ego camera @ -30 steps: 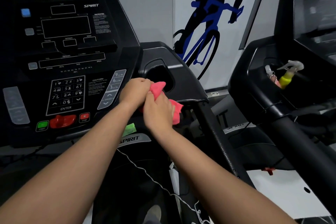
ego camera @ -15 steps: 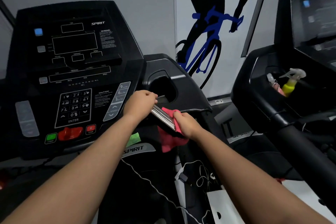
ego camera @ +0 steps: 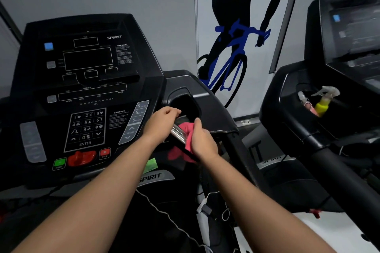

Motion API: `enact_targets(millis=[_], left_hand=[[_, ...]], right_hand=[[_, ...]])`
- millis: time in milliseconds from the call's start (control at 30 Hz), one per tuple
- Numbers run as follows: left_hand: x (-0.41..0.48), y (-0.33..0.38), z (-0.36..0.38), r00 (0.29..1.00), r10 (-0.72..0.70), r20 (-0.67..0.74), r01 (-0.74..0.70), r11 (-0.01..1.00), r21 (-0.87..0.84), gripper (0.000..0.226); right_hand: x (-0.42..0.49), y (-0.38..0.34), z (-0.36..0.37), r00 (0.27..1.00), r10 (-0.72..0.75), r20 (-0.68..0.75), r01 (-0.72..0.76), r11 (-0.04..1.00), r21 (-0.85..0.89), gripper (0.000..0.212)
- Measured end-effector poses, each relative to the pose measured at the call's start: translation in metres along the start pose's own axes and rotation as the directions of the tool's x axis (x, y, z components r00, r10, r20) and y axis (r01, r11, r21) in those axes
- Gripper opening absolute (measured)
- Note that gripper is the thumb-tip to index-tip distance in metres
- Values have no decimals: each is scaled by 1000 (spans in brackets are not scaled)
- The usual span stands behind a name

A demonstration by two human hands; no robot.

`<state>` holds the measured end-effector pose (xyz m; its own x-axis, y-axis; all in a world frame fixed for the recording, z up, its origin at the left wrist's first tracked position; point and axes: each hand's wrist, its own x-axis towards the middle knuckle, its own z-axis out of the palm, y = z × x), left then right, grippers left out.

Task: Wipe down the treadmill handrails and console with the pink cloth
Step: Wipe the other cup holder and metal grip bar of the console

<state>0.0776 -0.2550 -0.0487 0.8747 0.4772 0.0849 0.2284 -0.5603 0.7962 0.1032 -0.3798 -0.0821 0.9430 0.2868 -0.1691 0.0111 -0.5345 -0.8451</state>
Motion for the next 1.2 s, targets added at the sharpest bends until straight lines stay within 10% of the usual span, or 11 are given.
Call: enact_targets(millis=[233, 500, 767, 900, 1000, 1100, 1200], left_hand=[[-1, 1, -2, 1000, 13, 13, -8, 959, -285, 51], [-8, 0, -13, 998, -53, 39, 63, 593, -802, 47], [-12, -23, -28, 985, -111, -135, -11, 733, -680, 26], [-9, -25, -33, 967, -146, -210, -36, 735, -677, 28], [-11, -25, -31, 931, -120, -346, -135, 766, -628, 29], [-15, -25, -28, 917, -130, -376, -140, 781, -609, 27], [-21, -26, -27, 930, -113, -349, -109, 823, -558, 23]], right_hand=[[-11, -40, 37, 920, -328, -215, 265, 924, -276, 50], [-7, -18, 39, 606, -793, -69, 644, 539, -542, 52], [-2, 14, 45, 283, -959, 4, 639, 186, -747, 39], [-7, -16, 36, 581, -805, 119, 717, 438, -543, 36], [-3, -40, 24, 648, -749, 138, 741, 578, -342, 40], [7, -49, 10, 816, -507, 278, 503, 859, 92, 28], [17, -39, 5, 860, -363, 358, 288, 926, 246, 41]])
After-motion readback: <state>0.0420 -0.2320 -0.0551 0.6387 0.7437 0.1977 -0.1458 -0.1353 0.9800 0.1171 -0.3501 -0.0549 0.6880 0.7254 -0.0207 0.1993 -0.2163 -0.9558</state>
